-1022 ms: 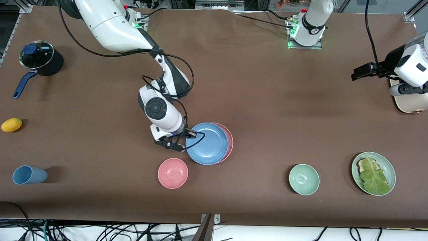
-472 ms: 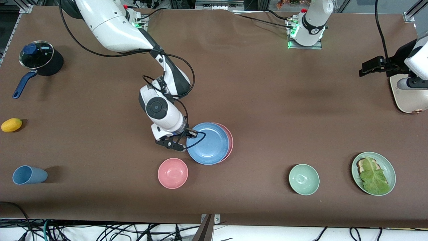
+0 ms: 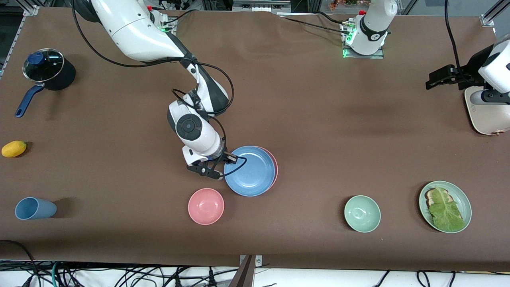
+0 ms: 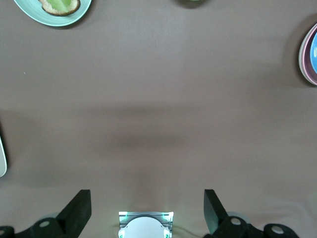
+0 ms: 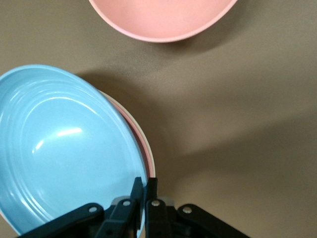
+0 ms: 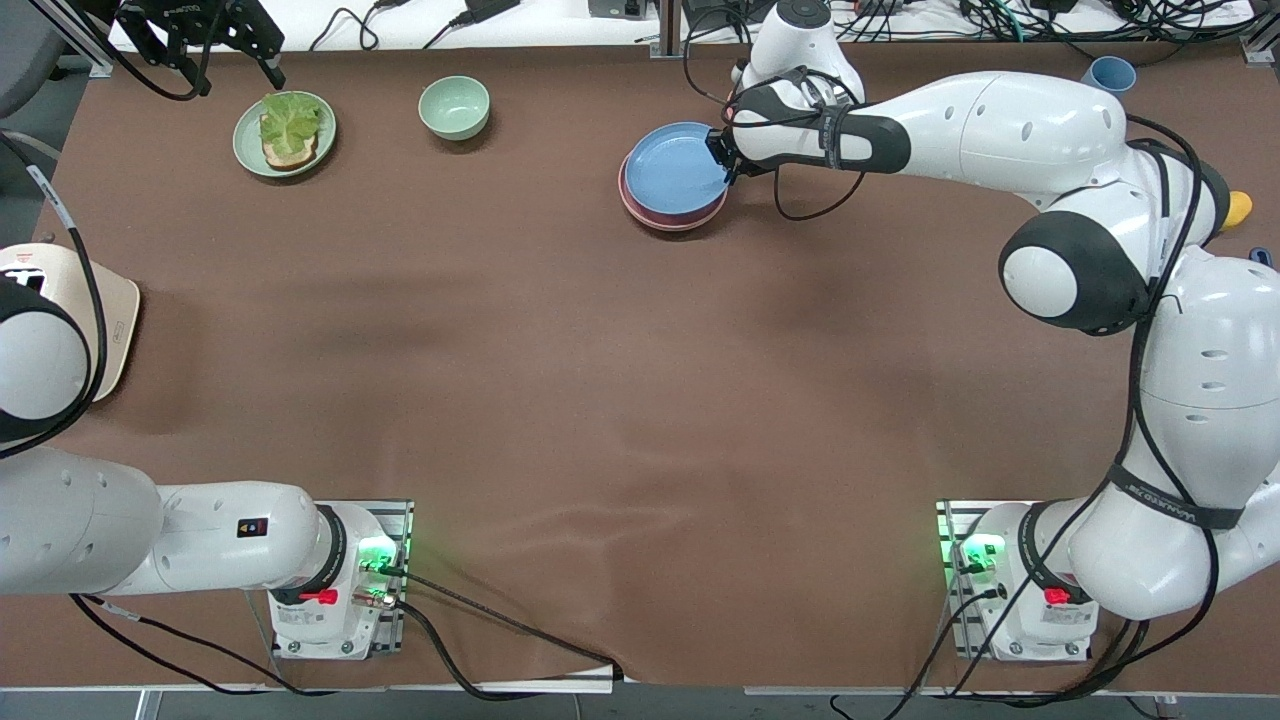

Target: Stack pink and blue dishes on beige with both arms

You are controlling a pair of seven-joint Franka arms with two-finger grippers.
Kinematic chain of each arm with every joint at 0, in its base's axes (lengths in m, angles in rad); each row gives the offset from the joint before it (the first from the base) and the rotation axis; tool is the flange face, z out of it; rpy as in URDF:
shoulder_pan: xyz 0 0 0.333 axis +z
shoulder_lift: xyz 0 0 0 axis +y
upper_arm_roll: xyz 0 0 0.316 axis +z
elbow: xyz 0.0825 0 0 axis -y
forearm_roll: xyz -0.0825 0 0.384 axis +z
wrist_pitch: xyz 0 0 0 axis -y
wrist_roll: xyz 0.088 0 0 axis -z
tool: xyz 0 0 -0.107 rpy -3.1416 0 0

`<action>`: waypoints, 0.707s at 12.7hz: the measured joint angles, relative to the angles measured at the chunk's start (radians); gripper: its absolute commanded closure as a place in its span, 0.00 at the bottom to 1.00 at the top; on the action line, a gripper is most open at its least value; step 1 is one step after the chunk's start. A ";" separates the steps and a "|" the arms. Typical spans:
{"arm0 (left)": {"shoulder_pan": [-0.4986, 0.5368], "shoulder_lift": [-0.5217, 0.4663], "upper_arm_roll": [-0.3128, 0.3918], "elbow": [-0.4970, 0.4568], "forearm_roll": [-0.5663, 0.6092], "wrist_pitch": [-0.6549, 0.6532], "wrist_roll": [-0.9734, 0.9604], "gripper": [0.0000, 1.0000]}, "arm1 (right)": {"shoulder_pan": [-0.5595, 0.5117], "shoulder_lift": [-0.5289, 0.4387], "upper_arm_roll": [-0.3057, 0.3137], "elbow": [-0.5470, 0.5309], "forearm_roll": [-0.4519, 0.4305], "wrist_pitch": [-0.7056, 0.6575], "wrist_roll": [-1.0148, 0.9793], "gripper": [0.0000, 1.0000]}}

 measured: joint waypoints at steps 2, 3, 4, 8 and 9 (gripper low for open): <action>0.000 -0.004 -0.001 -0.009 0.000 0.000 -0.001 0.00 | 0.000 0.000 0.000 0.000 0.008 0.004 0.007 1.00; 0.000 -0.004 -0.001 -0.010 0.000 0.000 -0.001 0.00 | 0.000 0.000 0.000 0.000 0.023 0.009 0.009 1.00; 0.000 -0.004 -0.002 -0.012 0.000 0.000 -0.001 0.00 | 0.000 0.000 0.000 0.000 0.034 0.016 0.009 1.00; 0.000 -0.003 -0.005 -0.014 0.000 0.001 -0.003 0.00 | 0.000 0.001 0.001 0.000 0.040 0.022 0.014 0.73; 0.000 -0.003 -0.006 -0.013 0.000 0.003 -0.003 0.00 | 0.000 0.002 0.001 0.000 0.040 0.022 0.015 0.50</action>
